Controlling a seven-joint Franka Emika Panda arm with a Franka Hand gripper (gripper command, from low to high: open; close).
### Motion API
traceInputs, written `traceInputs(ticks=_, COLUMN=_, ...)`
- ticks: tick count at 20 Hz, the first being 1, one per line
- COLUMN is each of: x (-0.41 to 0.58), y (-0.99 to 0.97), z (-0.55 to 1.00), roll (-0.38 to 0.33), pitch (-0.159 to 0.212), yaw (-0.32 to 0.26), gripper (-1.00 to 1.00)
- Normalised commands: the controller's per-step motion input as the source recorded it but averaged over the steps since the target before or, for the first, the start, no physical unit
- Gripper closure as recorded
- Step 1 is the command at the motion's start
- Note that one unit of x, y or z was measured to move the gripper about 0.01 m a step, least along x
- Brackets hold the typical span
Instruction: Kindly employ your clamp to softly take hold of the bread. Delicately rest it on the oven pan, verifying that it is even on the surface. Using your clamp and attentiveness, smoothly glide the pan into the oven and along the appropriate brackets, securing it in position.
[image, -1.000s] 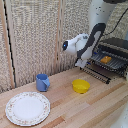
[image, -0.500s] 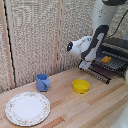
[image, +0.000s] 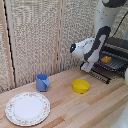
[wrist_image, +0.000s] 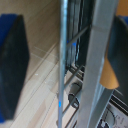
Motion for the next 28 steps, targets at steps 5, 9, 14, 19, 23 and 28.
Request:
traceInputs(ticks=5, x=0.002, y=-0.20, z=0.15, roll=0.088, pitch=0.006, yaw=0.025, gripper=1.00)
traceInputs(ticks=9, x=0.046, y=-0.25, z=0.47, roll=0.256, pitch=0.002, yaw=-0.012, gripper=1.00)
traceInputs(ticks=14, x=0.022, y=-0.30, z=0.56, roll=0.230, pitch=0.000, yaw=-0.022, gripper=1.00)
traceInputs(ticks=19, x=0.067, y=-0.34, z=0.63, roll=0.210, pitch=0.000, yaw=-0.006, gripper=1.00)
traceInputs(ticks=23, x=0.053, y=-0.53, z=0.69, roll=0.192, pitch=0.000, yaw=0.004, gripper=1.00)
traceInputs(ticks=28, x=-0.067, y=-0.77, z=0.46, roll=0.114, pitch=0.000, yaw=0.051, gripper=1.00)
